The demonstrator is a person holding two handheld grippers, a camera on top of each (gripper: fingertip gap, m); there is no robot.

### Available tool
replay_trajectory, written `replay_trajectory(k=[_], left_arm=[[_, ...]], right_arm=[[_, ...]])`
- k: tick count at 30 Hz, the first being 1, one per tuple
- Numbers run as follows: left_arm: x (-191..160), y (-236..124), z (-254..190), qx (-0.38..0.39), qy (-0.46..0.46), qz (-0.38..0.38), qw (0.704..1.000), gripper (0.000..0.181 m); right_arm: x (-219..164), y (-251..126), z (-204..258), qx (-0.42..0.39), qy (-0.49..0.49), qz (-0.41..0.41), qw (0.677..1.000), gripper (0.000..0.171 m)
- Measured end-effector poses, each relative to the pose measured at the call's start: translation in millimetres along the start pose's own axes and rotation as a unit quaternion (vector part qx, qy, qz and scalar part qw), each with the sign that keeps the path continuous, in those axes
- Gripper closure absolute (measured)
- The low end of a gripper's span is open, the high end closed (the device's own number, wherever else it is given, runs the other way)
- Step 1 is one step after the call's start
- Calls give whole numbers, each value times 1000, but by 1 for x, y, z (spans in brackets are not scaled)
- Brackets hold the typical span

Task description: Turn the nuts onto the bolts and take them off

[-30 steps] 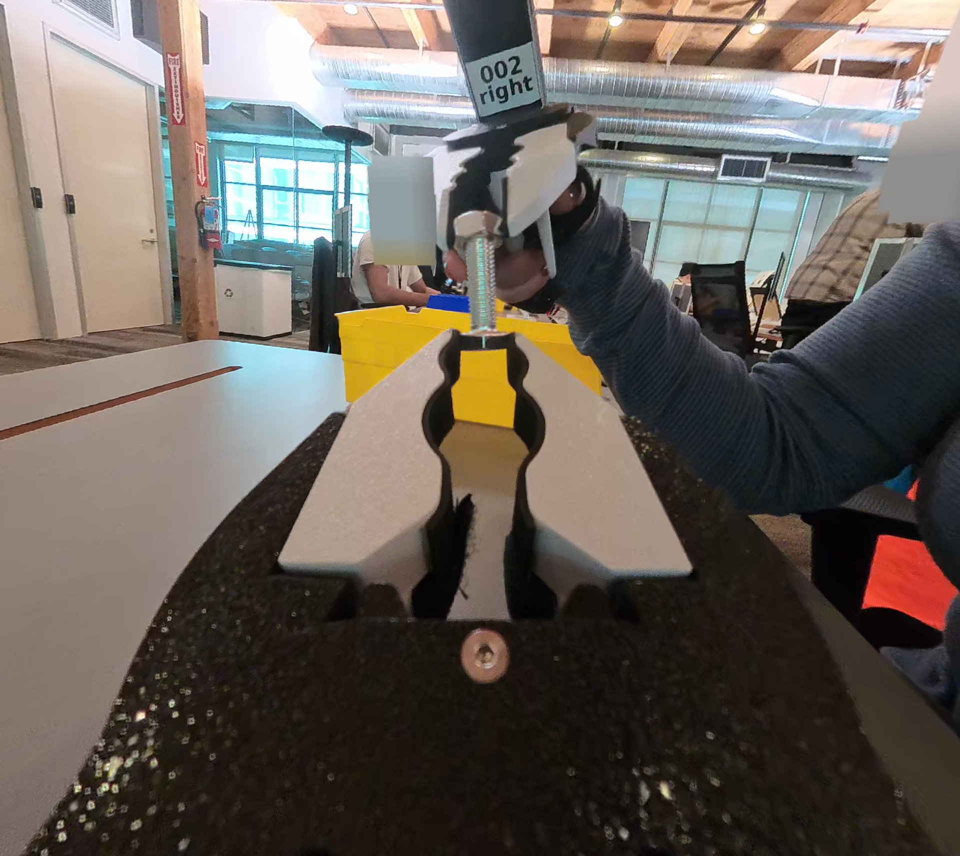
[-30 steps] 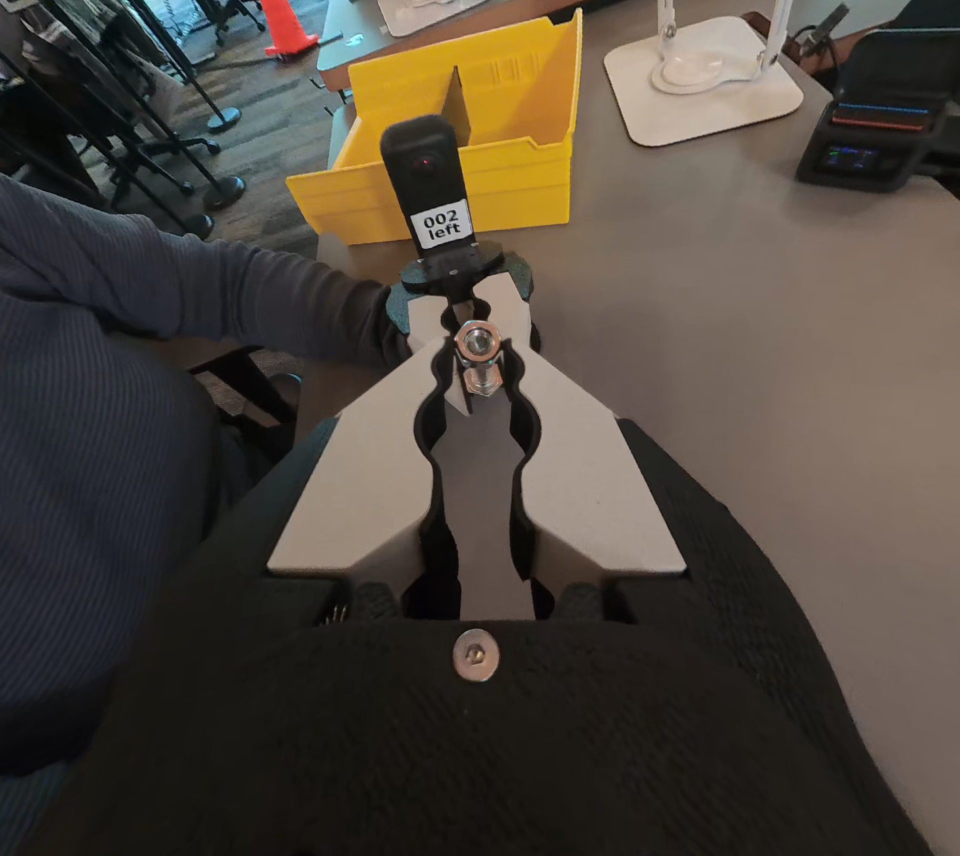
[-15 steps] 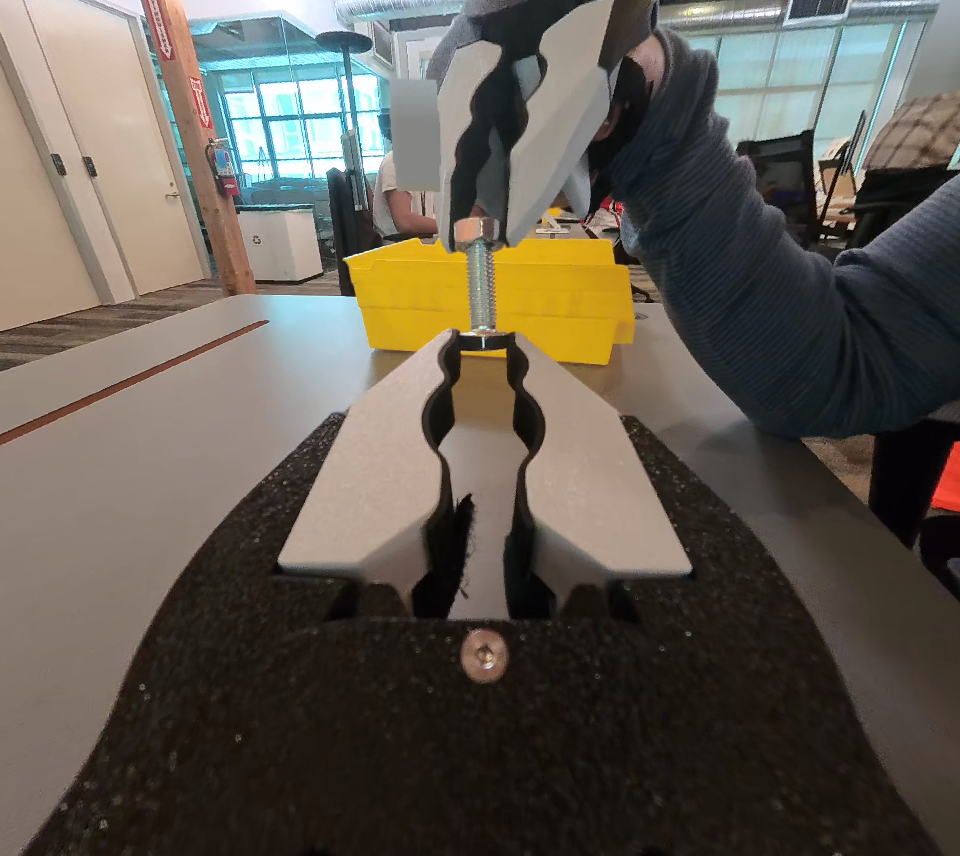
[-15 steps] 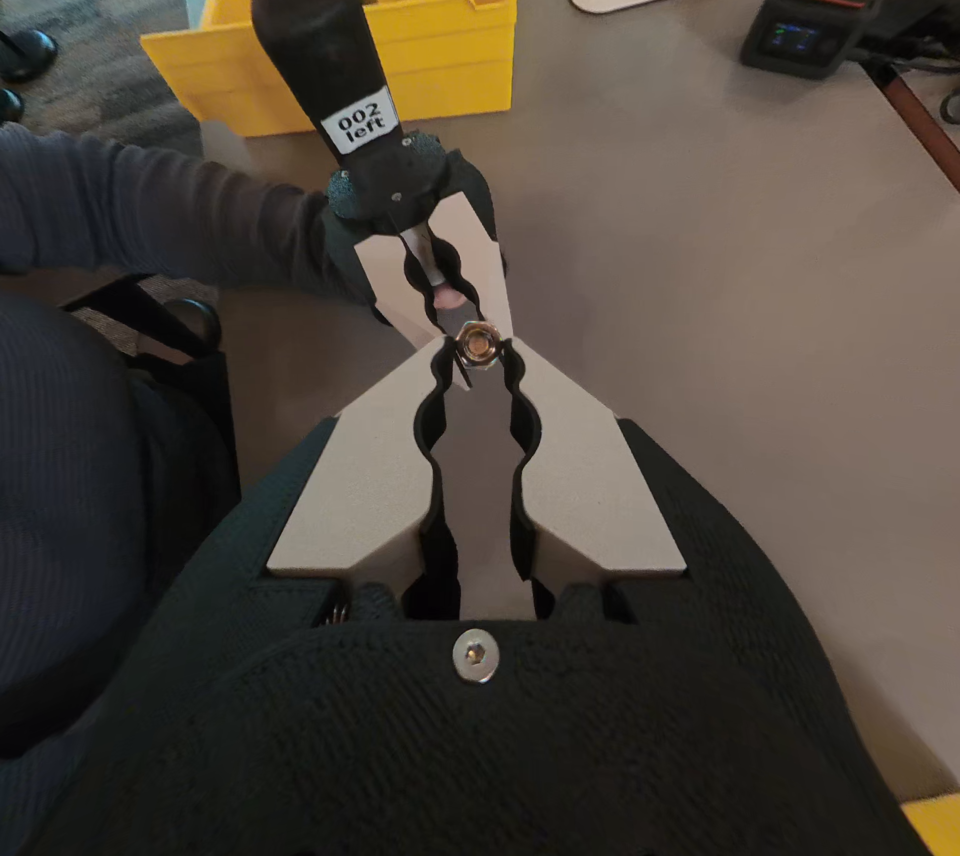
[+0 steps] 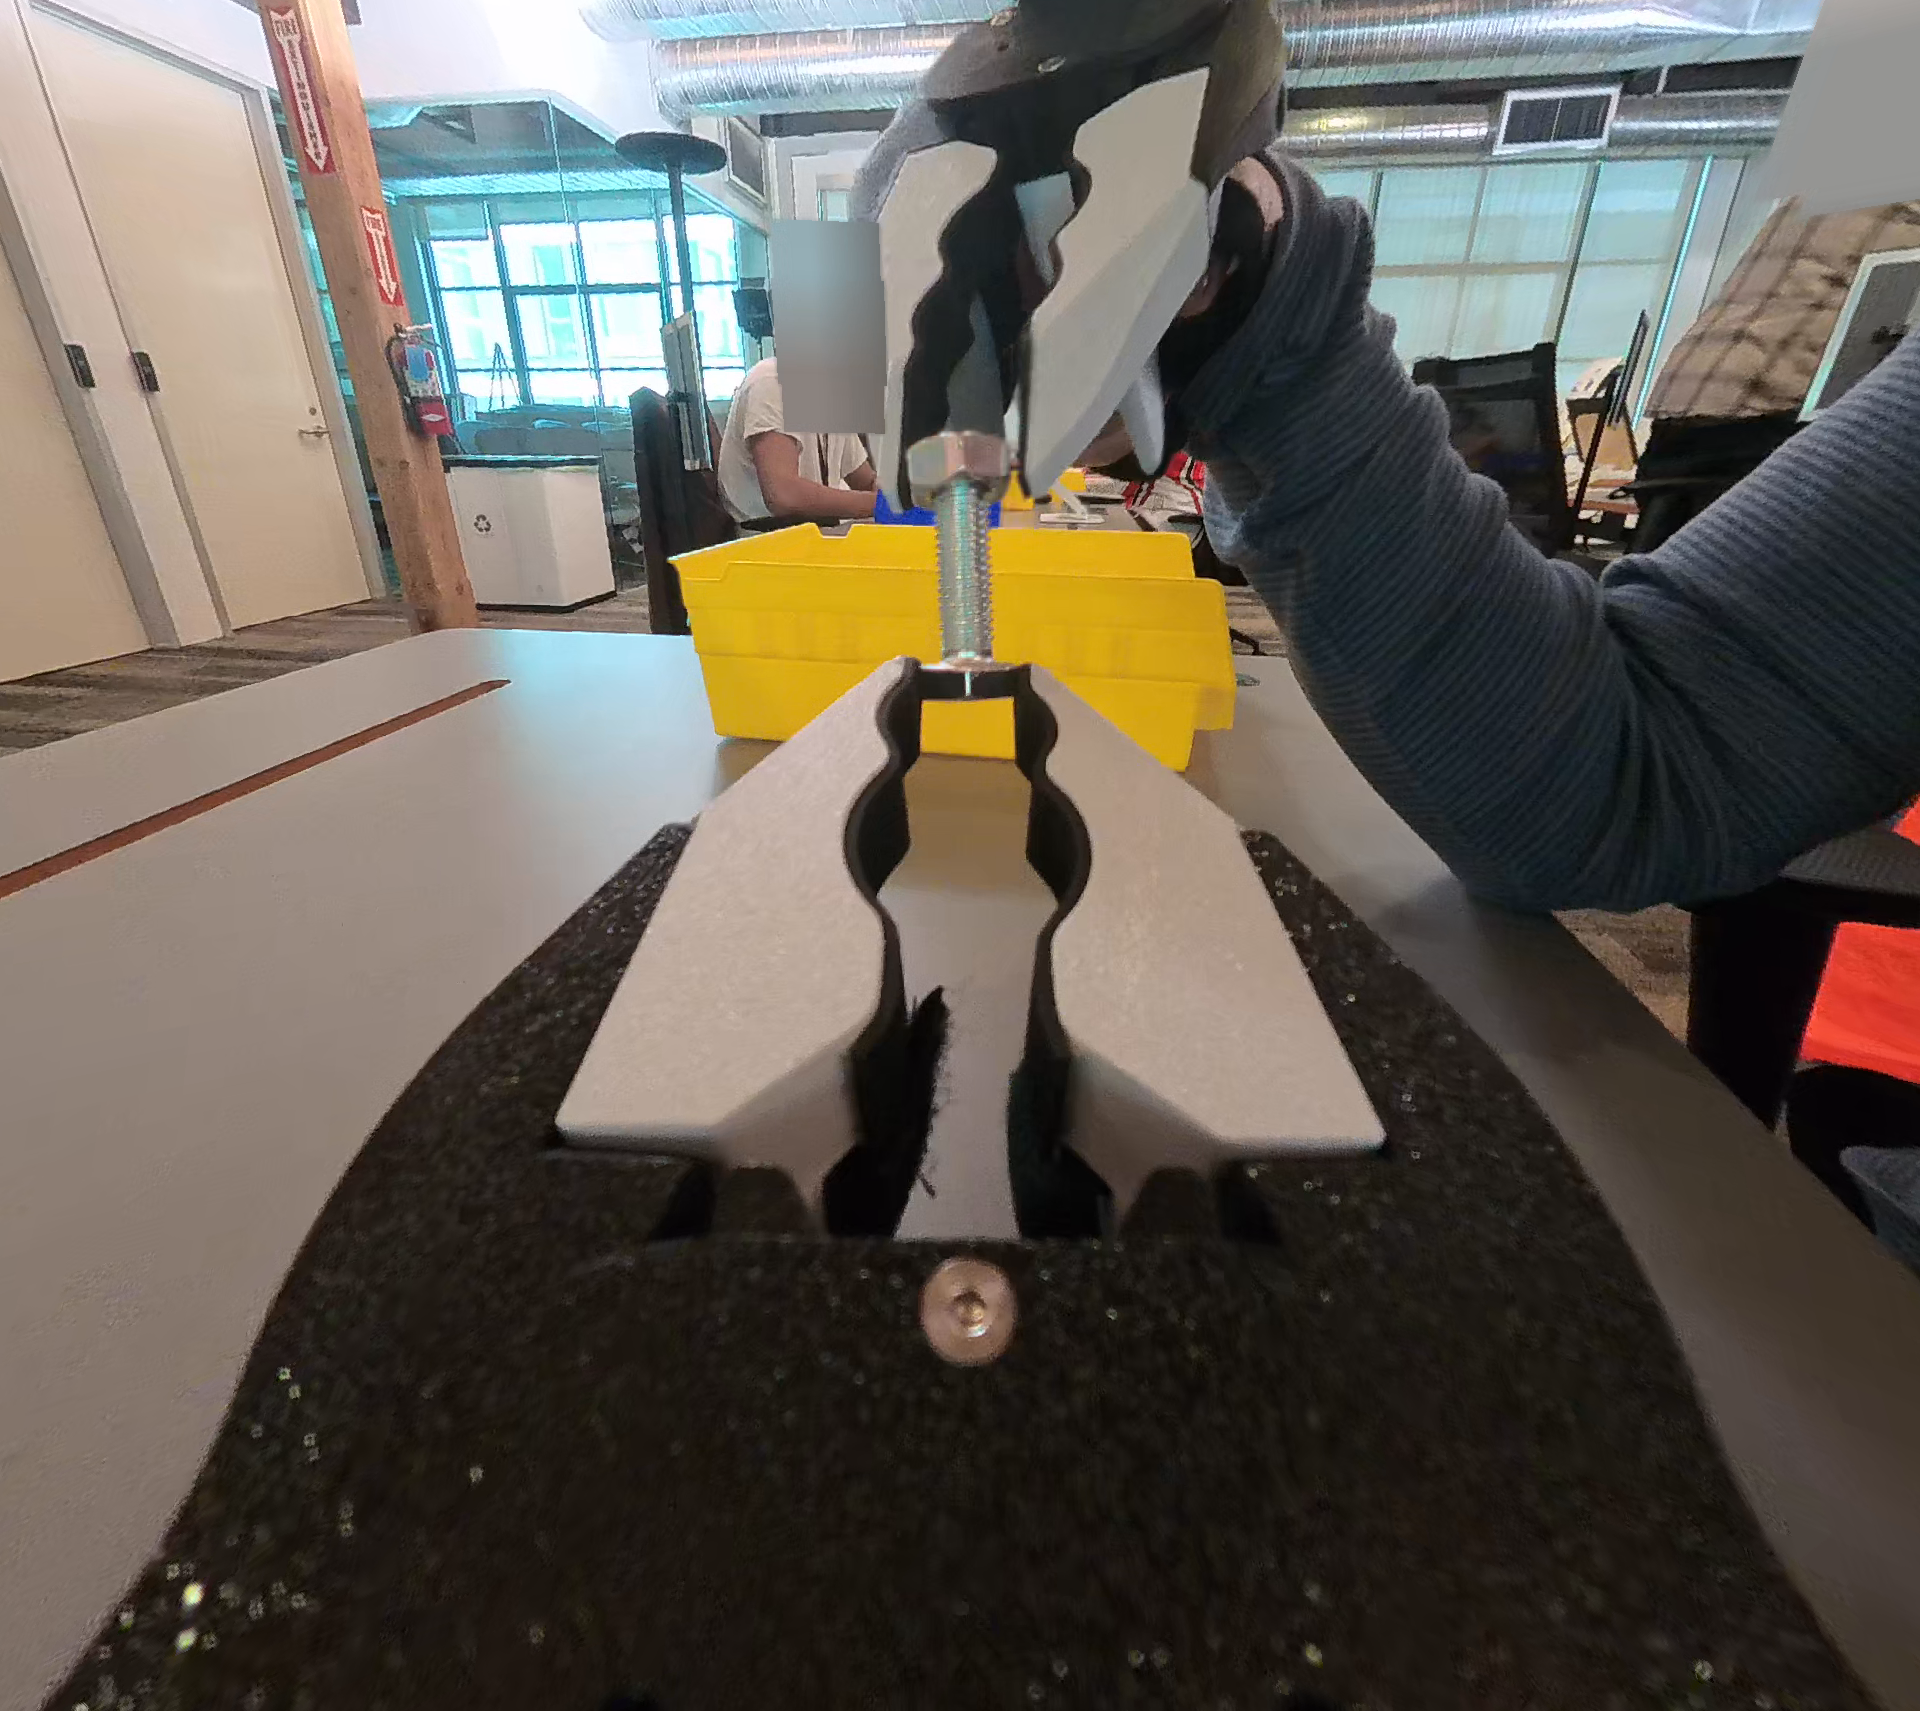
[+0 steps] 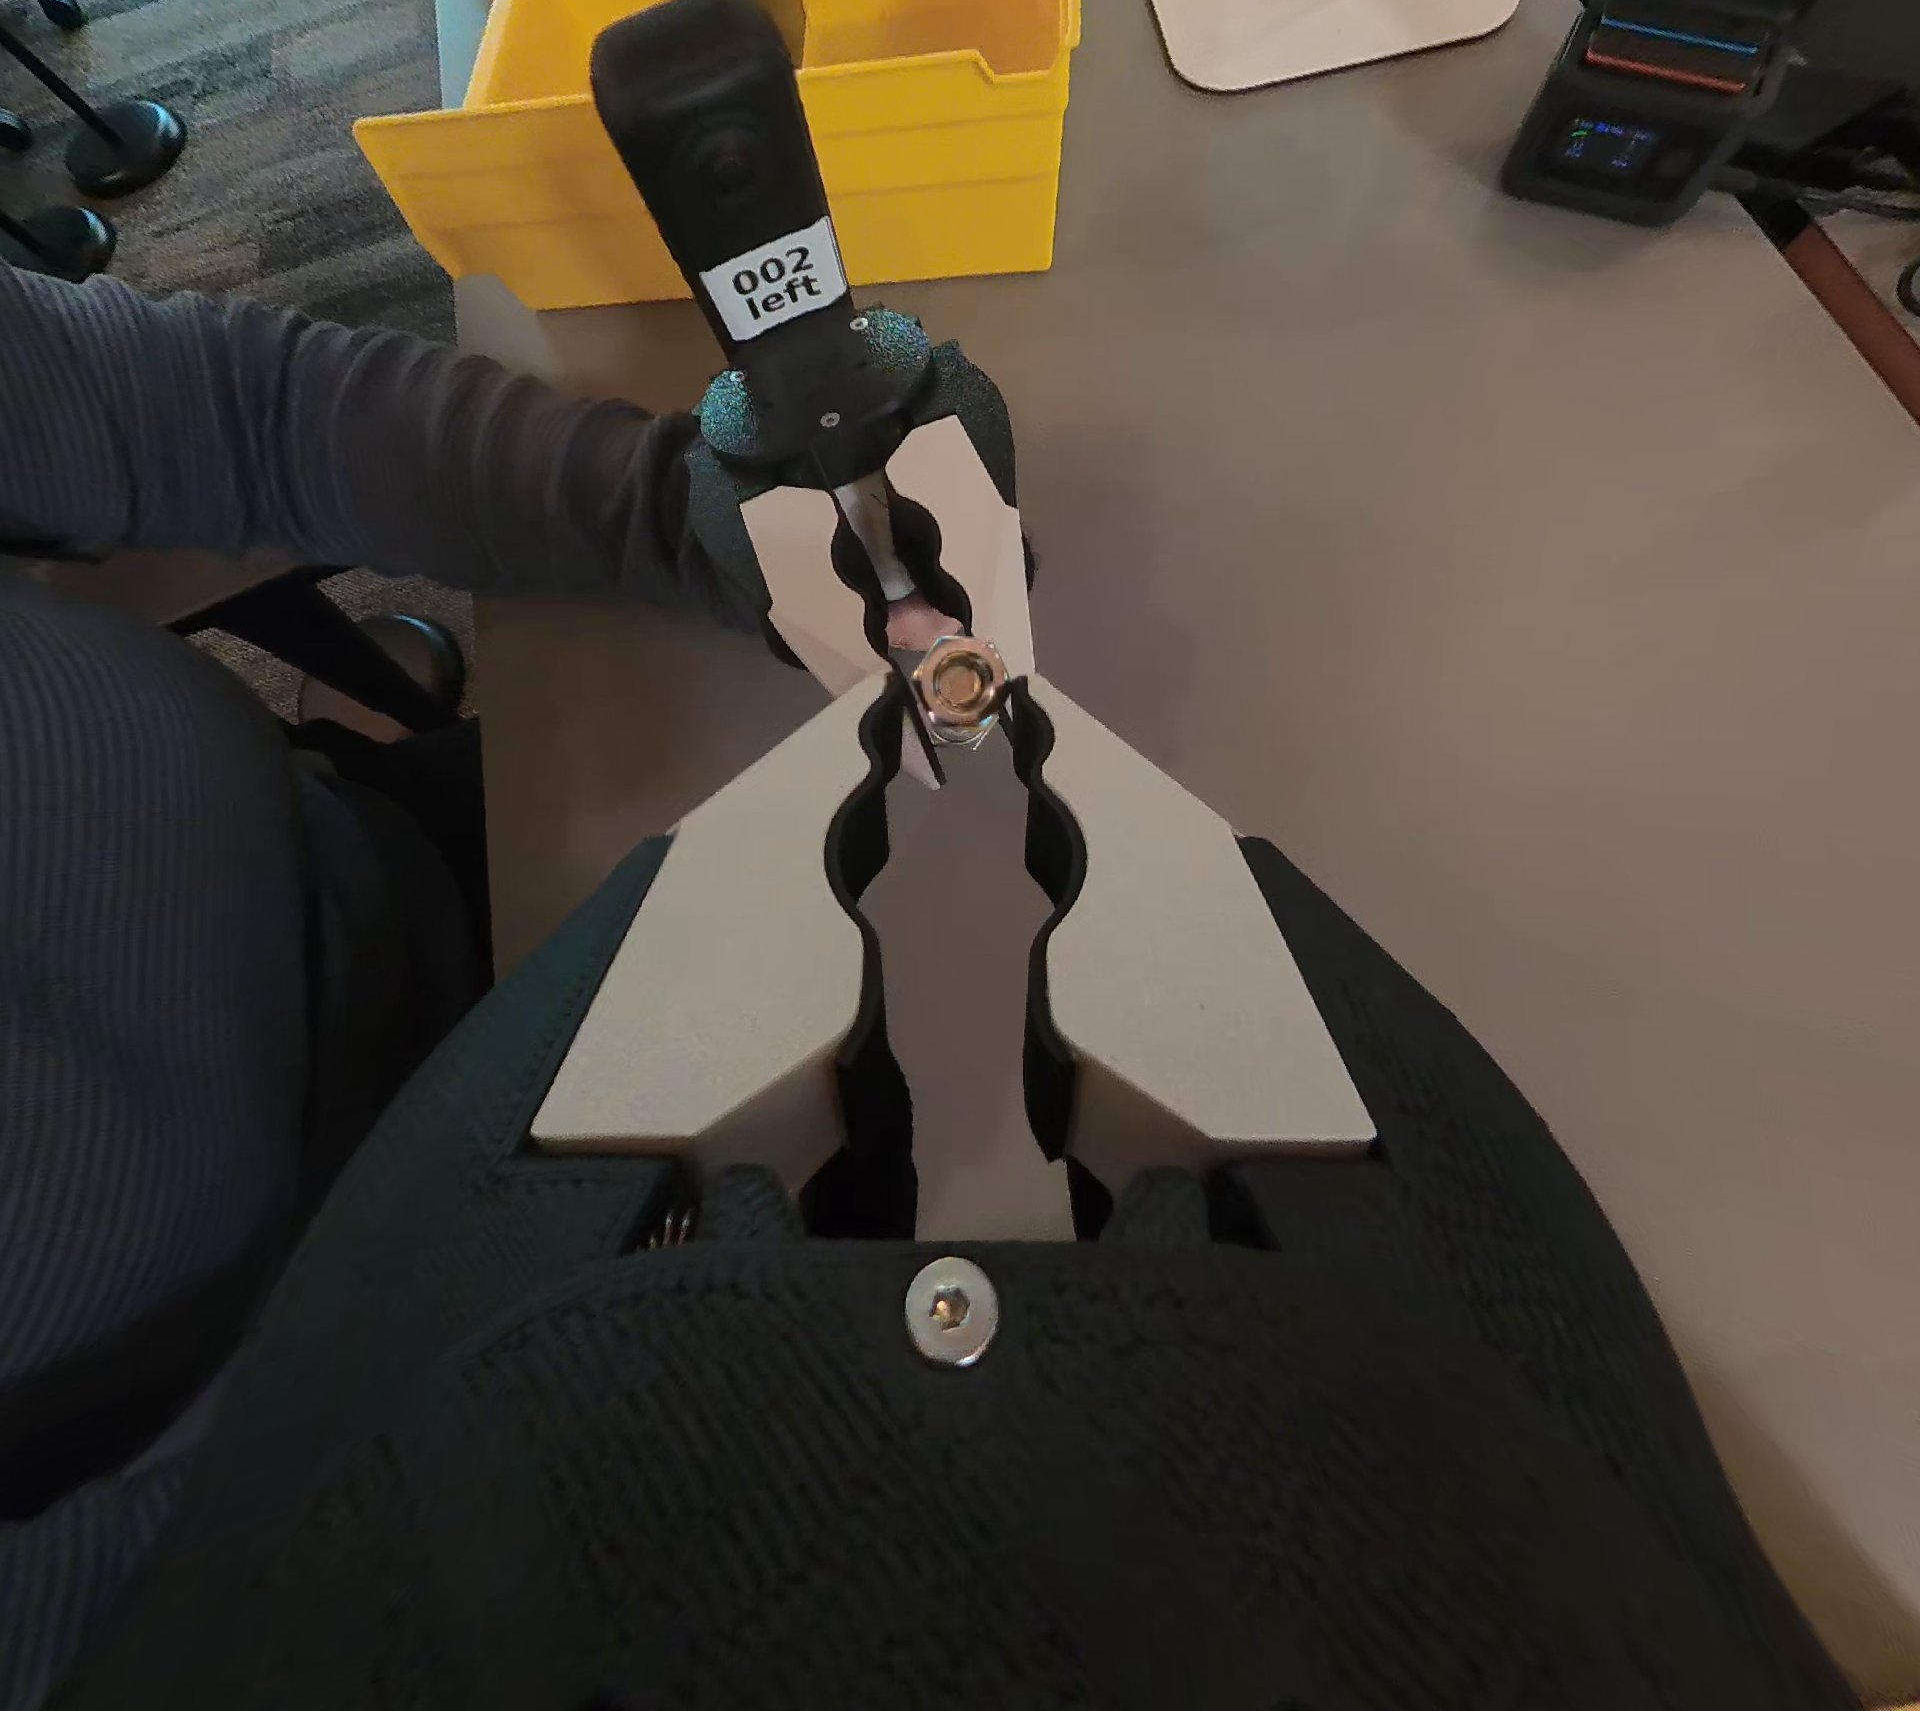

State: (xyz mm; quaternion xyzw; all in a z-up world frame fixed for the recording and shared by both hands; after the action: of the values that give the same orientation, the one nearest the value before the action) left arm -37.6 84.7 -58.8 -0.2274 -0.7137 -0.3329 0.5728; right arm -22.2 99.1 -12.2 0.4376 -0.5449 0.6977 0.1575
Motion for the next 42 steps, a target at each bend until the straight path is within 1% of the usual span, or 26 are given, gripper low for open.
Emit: replay_trajectory(k=[2, 12, 19, 27, 30, 33, 36, 39, 42], left_arm=[[1, -1, 1, 0, -5, -6, 1000, 166], [3, -2, 2, 0, -10, -13, 1000, 166], [4, -2, 2, -2, -14, -13, 1000, 166], [3, -1, 1, -3, -12, -10, 1000, 166], [3, -1, 2, 1, -11, -10, 1000, 166], [6, -3, 4, 3, -21, -21, 1000, 166], [8, -4, 6, 4, -31, -30, 999, 166], [13, -6, 7, 0, -48, -49, 998, 166], [12, -6, 7, 1, -46, -46, 998, 166]], right_arm=[[1, 1, 0, 2, 0, -3, 1000, 150], [5, 2, -2, -1, -2, -14, 1000, 150], [9, -1, -4, -11, -8, -24, 1000, 159], [8, 1, -4, -28, -28, -12, 999, 159], [9, 1, -6, -31, -35, -14, 999, 164], [14, 1, -5, -51, -83, -18, 995, 164], [18, 3, -3, -103, -170, -8, 980, 165], [22, 4, 1, -173, -270, -12, 947, 164], [20, 6, 4, -239, -363, -12, 901, 164]])
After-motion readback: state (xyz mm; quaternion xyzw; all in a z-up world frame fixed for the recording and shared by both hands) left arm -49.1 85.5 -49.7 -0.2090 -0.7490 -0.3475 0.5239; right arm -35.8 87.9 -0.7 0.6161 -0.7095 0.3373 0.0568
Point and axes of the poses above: each gripper's, where its closed fingertips meet, y out along the fingers, x out of its top, z = x × y across the jaws, the point moved 2 cm from there along -y, back along the fingers, and after that the axes turned 7 degrees about -y, right-handed, at the moved point
